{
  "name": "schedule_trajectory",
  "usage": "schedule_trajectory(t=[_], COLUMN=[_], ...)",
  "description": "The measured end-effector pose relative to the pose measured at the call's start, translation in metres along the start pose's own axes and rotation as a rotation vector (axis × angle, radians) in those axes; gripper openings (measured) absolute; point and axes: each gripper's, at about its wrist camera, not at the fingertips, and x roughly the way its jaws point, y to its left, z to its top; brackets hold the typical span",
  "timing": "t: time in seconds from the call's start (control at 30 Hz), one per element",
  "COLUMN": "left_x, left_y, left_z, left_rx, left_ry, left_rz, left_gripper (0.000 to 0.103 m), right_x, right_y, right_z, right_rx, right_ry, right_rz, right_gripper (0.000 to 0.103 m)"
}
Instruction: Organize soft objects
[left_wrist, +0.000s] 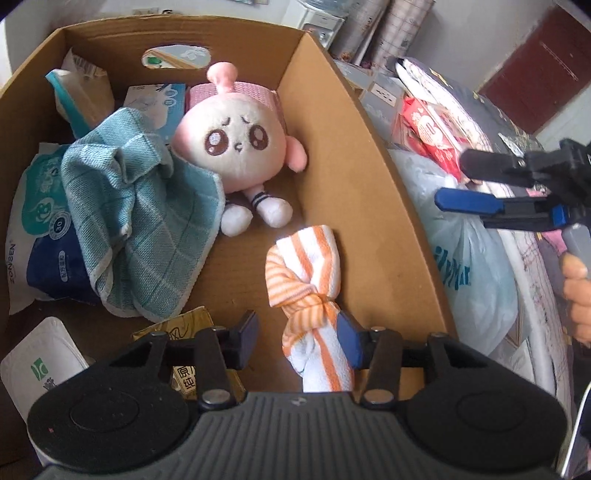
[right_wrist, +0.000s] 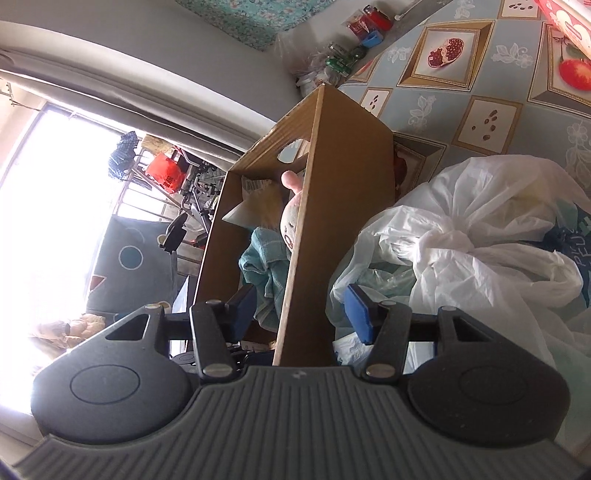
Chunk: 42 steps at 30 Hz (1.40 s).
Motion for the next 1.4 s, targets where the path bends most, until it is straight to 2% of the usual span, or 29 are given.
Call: schedule_trajectory(t=[0.17,0.27,0.4,0.6,0.67,0.73,0.9,1.03,1.2,1.3,1.4], left_x=[0.014,0.022,0.028,0.034,0.027,0.016,-0.013,-0.039,-0.067,-0.069,-0.063], left_y=[0.018,0.026,0.022,0.018,0.016,0.013,0.003,-0.017,-0.062,-0.101,-0.143], left_z=[0.008,0.010,0.012,0.014,0.014,0.013,0.005,-0.006,-0.022,-0.029,-0.038], left_rx=[-0.185,-0.281,-0.291,-0.316,-0.309,-0.304,-0.305,-0.277,-0.167,-0.067,0.047], left_ry=[0.019,0.040,0.055,0.035,0.009,-0.023,-0.109,-0.207,-0.336,-0.385,-0.420], left_rz=[-0.015,-0.062,-0.106,-0.087,-0.052,-0.031,-0.030,-0.025,-0.002,-0.012,-0.014], left_gripper=[0.033,0.034,0.033,0.035,0.037,0.046,0.062,0.063,0.064,0.064,0.064], right_x=[-0.004,-0.009,-0.017,-0.034,-0.042,-0.053,-0.084,-0.113,-0.148,-0.165,-0.173], right_y=[-0.003,-0.006,-0.011,-0.018,-0.020,-0.021,-0.019,-0.023,-0.037,-0.048,-0.060], right_z=[-0.001,-0.003,-0.007,-0.016,-0.018,-0.020,-0.025,-0.031,-0.040,-0.045,-0.049], right_rx=[0.008,0.014,0.019,0.032,0.032,0.024,-0.010,-0.034,-0.030,-0.044,-0.063], right_ry=[-0.012,-0.016,-0.025,-0.043,-0.051,-0.069,-0.132,-0.205,-0.286,-0.312,-0.300], right_rz=[0.003,0.000,-0.008,-0.022,-0.026,-0.029,-0.054,-0.088,-0.137,-0.195,-0.263], right_gripper=[0.053,0.053,0.053,0.053,0.053,0.054,0.064,0.070,0.072,0.072,0.072])
